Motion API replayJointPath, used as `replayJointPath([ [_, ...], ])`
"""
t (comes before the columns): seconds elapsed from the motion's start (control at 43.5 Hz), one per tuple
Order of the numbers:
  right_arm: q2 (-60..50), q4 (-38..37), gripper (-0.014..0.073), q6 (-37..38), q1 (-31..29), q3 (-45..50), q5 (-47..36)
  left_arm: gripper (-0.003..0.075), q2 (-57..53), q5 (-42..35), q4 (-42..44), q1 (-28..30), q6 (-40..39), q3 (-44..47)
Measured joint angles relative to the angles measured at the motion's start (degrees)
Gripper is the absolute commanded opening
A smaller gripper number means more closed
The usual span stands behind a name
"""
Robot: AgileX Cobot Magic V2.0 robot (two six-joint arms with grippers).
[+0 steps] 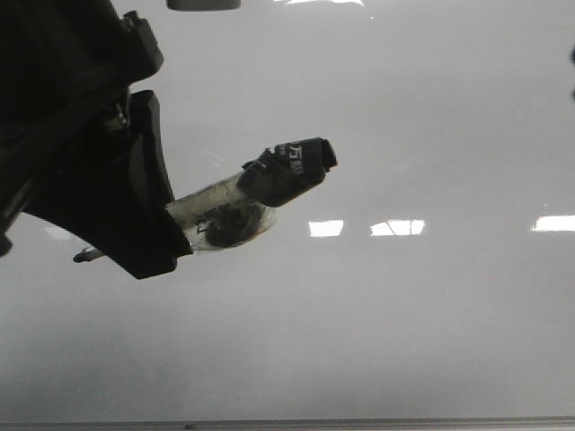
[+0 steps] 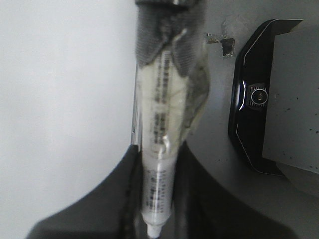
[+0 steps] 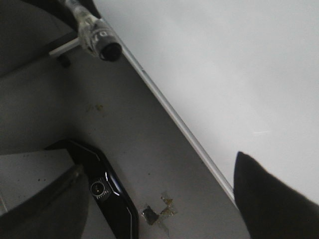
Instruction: Write number 5 on whiteboard
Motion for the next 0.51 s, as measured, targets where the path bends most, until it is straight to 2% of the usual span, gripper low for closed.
replayJointPath([
  [0.23,13.9,0.0,0.0613,-2.8,7.7,-8.0,-0.5,-0.0020,0.0,0.0,0.1,0.0,0.0,0.0],
  [0.506,23.8,0.0,0.0612,-4.2,12.3,-15.0,-1.4,-0.0020,0.0,0.0,0.1,0.0,0.0,0.0],
])
